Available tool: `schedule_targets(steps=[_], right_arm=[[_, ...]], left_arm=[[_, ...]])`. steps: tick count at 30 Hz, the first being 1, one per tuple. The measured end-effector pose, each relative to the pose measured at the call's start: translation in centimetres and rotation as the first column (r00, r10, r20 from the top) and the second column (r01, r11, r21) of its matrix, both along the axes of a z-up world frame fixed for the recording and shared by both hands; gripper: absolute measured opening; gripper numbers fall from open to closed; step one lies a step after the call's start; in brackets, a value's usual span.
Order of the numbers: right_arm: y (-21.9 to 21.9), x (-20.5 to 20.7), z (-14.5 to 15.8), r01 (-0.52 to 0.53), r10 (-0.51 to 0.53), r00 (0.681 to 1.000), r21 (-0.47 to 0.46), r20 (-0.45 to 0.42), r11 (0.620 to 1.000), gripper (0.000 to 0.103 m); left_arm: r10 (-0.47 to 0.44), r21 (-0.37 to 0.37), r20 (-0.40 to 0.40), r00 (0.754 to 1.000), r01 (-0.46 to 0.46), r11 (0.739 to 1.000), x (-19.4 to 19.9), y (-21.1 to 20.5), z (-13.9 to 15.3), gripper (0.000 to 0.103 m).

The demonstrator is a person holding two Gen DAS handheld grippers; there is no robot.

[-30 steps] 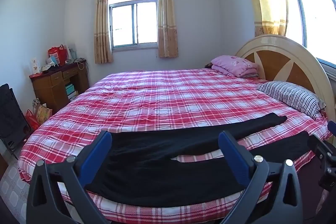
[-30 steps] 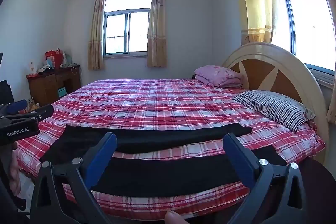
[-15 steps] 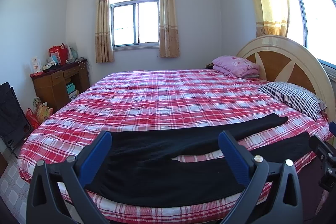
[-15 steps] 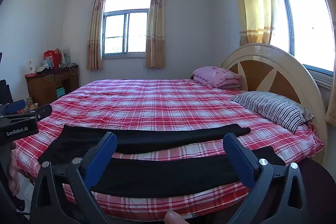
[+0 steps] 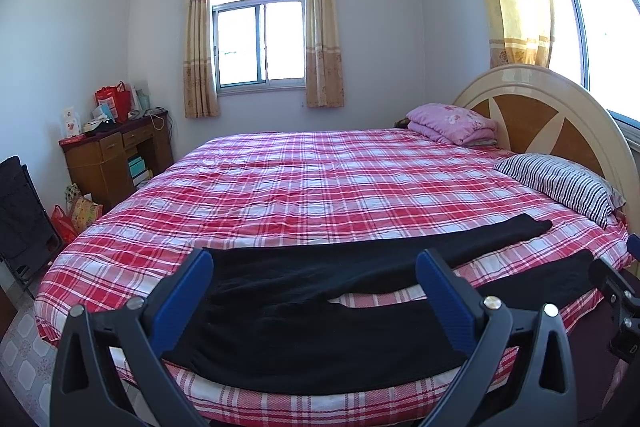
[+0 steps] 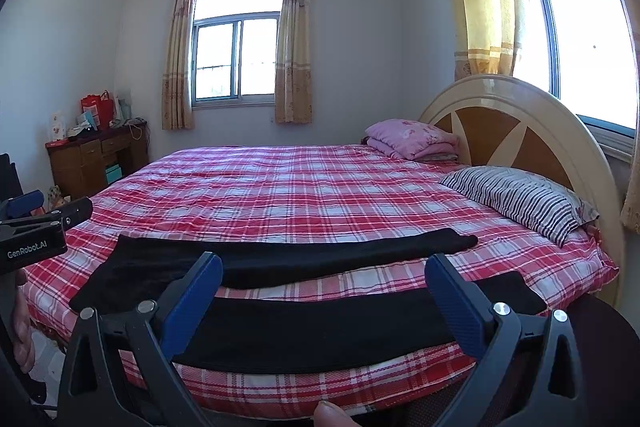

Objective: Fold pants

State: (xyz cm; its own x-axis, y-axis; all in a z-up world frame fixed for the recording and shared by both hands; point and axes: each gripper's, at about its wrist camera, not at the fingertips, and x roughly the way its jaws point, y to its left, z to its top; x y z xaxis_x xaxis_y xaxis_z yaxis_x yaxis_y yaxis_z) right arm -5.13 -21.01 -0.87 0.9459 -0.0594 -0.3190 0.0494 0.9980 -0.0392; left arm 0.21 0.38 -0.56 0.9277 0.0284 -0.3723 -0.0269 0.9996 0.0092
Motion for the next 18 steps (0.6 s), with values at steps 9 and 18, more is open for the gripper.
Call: schedule_targets(steps=[9,18], right_arm=[[-0.09,0.13,-0.06,-0.001,0.001,1.000,-0.001,-0.003,1.000,0.102],[-0.20,0.31,-0.36,0.001,-0.001,1.000,-0.003,-0.010,1.000,0.102]], left_arm=[[0.001,-0.001,0.001,1.000,-0.001,1.000,0.02,-0.02,0.03,0.103],[0.006,-0.007,-0.001,1.000,-0.006,1.000,0.06,0.13,-0.16,0.103]])
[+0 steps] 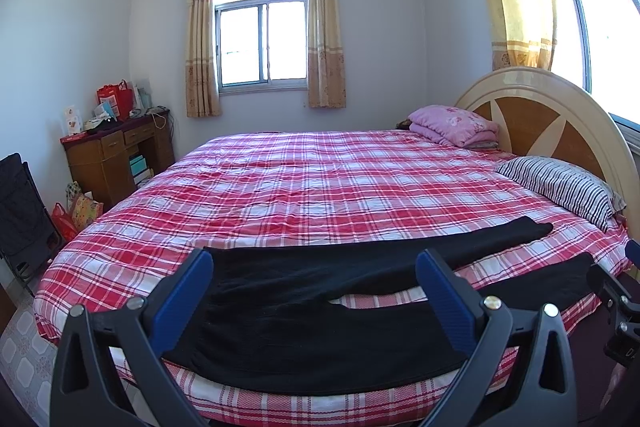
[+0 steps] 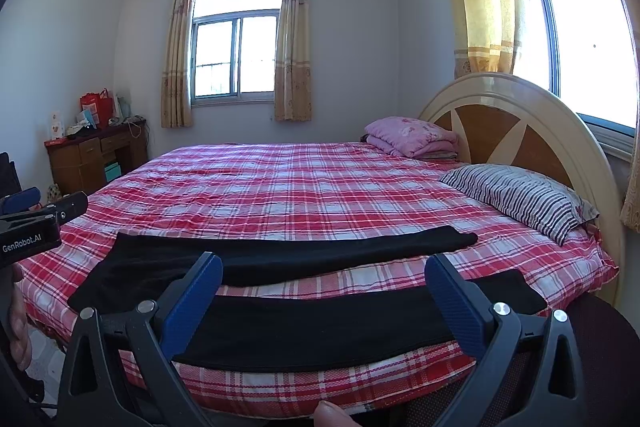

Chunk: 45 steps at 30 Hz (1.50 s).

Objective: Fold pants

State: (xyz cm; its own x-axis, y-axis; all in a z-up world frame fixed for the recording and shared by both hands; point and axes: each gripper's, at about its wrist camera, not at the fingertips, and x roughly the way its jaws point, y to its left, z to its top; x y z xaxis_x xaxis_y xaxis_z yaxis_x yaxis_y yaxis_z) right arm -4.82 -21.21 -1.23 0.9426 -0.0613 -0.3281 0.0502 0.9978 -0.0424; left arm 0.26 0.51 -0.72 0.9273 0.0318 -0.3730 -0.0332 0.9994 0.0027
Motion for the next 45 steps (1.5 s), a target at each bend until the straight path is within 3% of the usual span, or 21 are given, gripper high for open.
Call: schedule_targets(steps=[34,40,45], right_arm=[[-0.9,1.9,-2.1,0.027,-0.027,0.996,0.001,-0.089,1.000,0.102],[-1.4,3.3,-3.3,0.044,-0.046,0.992,-0.020,-0.120,0.999,0.102],[-2.5,6.0,-5.5,0.063,-0.073,0.977,-0.053,-0.198,0.997,0.102]], left_arm=[[0.003,0.016,-0.021,1.000,-0.003,1.000,0.6,-0.4,-0.6,0.103],[0.036,0.084,-0.011,0.999,-0.035,0.996,2.3,-0.6,-2.1,0.103],[0.066,0.120,-0.077,0.995,-0.056,0.991,6.2,0.5,-4.5,0.103]])
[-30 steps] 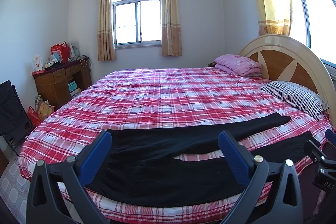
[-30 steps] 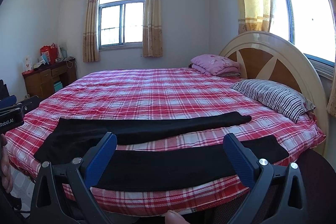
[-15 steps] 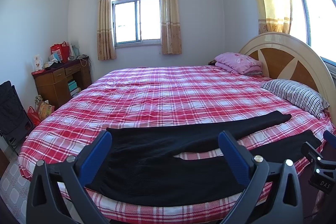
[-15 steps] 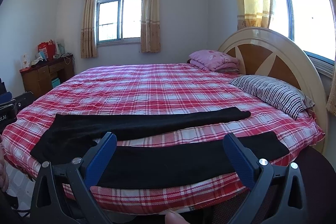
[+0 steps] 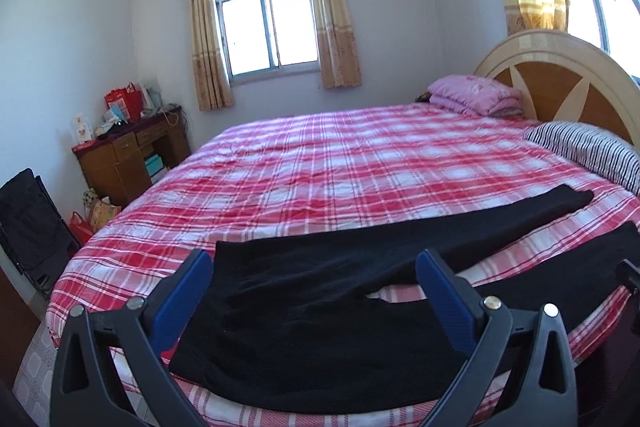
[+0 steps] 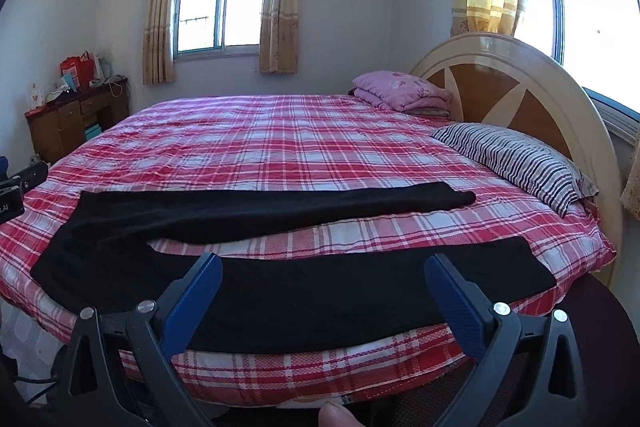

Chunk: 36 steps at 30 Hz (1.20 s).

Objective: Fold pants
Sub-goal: 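Lower both grippers onto the pant legs' hem ends and close them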

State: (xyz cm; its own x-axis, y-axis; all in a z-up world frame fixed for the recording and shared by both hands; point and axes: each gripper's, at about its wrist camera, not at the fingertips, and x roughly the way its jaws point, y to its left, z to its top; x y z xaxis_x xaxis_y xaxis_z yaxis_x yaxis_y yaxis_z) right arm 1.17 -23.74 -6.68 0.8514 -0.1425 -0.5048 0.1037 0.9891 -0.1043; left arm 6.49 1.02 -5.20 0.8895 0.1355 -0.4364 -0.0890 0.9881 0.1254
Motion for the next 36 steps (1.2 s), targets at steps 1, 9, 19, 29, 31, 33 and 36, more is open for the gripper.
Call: schedule_targets(steps=[1,9,19,29,31,33,36], right_arm=[[-0.3,0.6,-0.4,0.005,-0.005,1.000,-0.009,-0.011,1.000,0.102],[-3.4,6.8,-3.8,0.035,-0.054,0.985,-0.116,-0.163,0.993,0.102],[-12.9,15.2,-4.7,0.065,-0.084,0.962,-0.082,-0.258,0.995,0.102],[-20.2,20.9,-3.7,0.156,-0.149,0.949,0.003,-0.278,0.988,0.101],[-21.4,21.6,-3.9,0.171,-0.157,0.944,0.023,-0.291,0.985,0.097],[-22.7,22.3,-4.2,0.179,-0.153,0.939,0.058,-0.308,0.982,0.088],[-24.8,23.5,-4.4,0.203,-0.161,0.929,0.096,-0.335,0.974,0.083]], left_arm=[[0.005,0.011,-0.011,1.000,-0.004,1.000,0.7,0.3,-0.4,0.103],[0.060,0.094,-0.125,0.990,-0.048,0.994,7.4,4.1,-3.7,0.103],[0.228,0.195,-0.263,0.937,-0.180,0.964,16.0,13.1,-7.9,0.103],[0.102,0.033,-0.479,0.872,-0.097,0.995,23.0,17.9,-12.6,0.094],[0.075,0.007,-0.507,0.859,-0.084,0.996,23.6,18.0,-13.5,0.090],[0.042,-0.044,-0.510,0.859,-0.074,0.996,24.0,18.4,-13.9,0.082],[-0.070,-0.137,-0.510,0.858,-0.001,0.991,24.1,18.2,-14.1,0.050]])
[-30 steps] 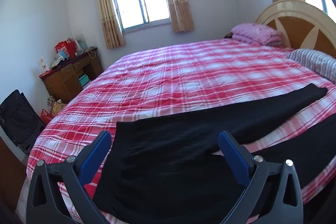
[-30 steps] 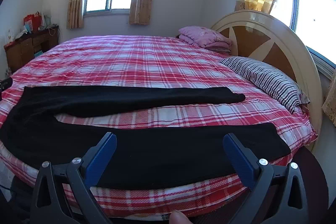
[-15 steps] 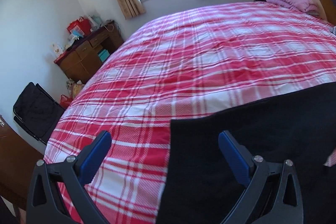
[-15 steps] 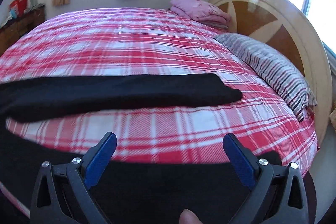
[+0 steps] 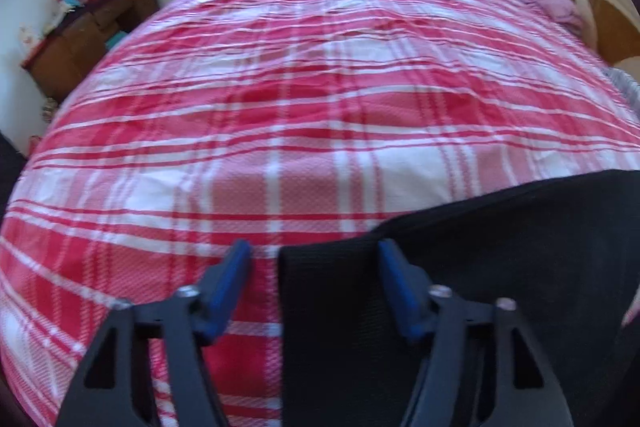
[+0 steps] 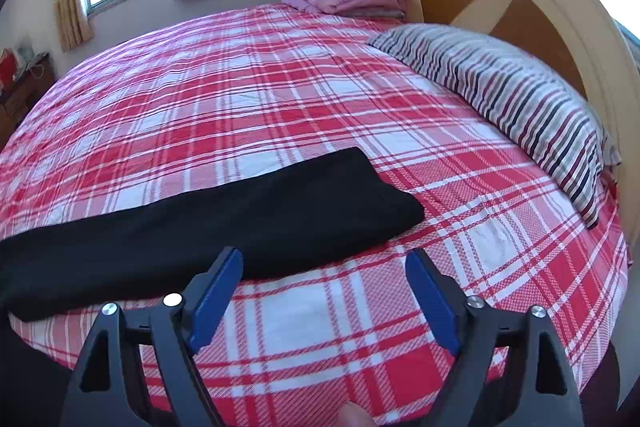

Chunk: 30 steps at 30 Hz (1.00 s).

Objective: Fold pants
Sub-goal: 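Lower both grippers onto the pant legs' hem ends and close them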

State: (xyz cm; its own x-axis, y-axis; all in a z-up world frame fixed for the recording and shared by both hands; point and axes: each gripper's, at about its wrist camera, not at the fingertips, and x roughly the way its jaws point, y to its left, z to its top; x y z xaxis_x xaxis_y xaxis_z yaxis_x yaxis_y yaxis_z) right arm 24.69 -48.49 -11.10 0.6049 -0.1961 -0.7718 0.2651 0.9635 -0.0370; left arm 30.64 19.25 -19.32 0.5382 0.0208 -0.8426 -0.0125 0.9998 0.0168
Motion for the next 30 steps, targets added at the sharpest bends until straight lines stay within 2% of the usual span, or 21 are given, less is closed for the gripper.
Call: schedule_targets(steps=[3,4,5,9,11,14,19,21,23,24,26,30], right_arm=[[-1.9,1.3,0.3,0.019,-0.019,1.000,-0.007,0.008,1.000,0.083],[-2.8,1.8,0.5,0.022,-0.022,1.000,0.009,0.017,1.000,0.083],[-3.5,2.4,0.4,0.018,-0.019,1.000,0.030,0.014,0.999,0.083],[-5.5,5.0,-0.3,0.018,-0.016,1.000,0.070,-0.021,0.997,0.082],[-6.1,6.5,-0.6,0.010,-0.007,0.999,0.053,-0.039,0.999,0.071],[-7.2,9.4,-1.5,-0.007,0.012,0.997,0.076,-0.076,0.997,0.071],[-8.3,12.8,-4.0,-0.028,0.046,0.988,0.124,-0.146,0.992,0.070],[-8.4,13.6,-5.4,-0.046,0.074,0.979,0.149,-0.190,0.988,0.053],[-8.0,13.6,-5.5,-0.094,0.122,0.977,0.158,-0.177,0.983,0.022],[-7.9,13.6,-5.3,-0.109,0.139,0.976,0.177,-0.169,0.978,0.015],[-7.5,13.1,-4.5,-0.114,0.138,0.979,0.155,-0.152,0.981,0.008],[-7.0,11.0,-1.1,-0.134,0.143,0.987,0.114,-0.070,0.984,0.006]], left_arm=[[-0.057,0.006,0.008,0.998,0.057,0.998,-0.1,-0.8,0.1,0.039],[-0.069,-0.004,0.010,0.998,0.069,0.998,-0.1,-0.9,0.2,0.031],[-0.076,-0.030,0.007,0.997,0.076,0.997,-0.2,-0.9,0.2,0.027],[-0.070,-0.075,-0.012,0.997,0.069,0.995,0.2,-0.7,0.5,0.018],[-0.080,-0.054,-0.021,0.997,0.079,0.995,0.3,-1.1,0.5,0.017],[-0.076,-0.041,-0.036,0.997,0.074,0.996,1.1,-1.0,0.4,0.017],[-0.064,-0.076,-0.043,0.997,0.060,0.995,1.6,-0.3,0.1,0.017],[-0.064,-0.064,-0.042,0.997,0.061,0.996,1.6,-0.5,0.1,0.017],[-0.068,-0.037,-0.046,0.997,0.067,0.997,1.7,-0.9,0.1,0.017],[-0.070,-0.022,-0.049,0.996,0.069,0.997,1.7,-1.2,0.2,0.016],[-0.070,-0.008,-0.051,0.996,0.070,0.998,1.8,-1.4,0.4,0.013],[-0.056,-0.016,-0.003,0.998,0.056,0.998,1.2,-1.3,2.0,0.012]])
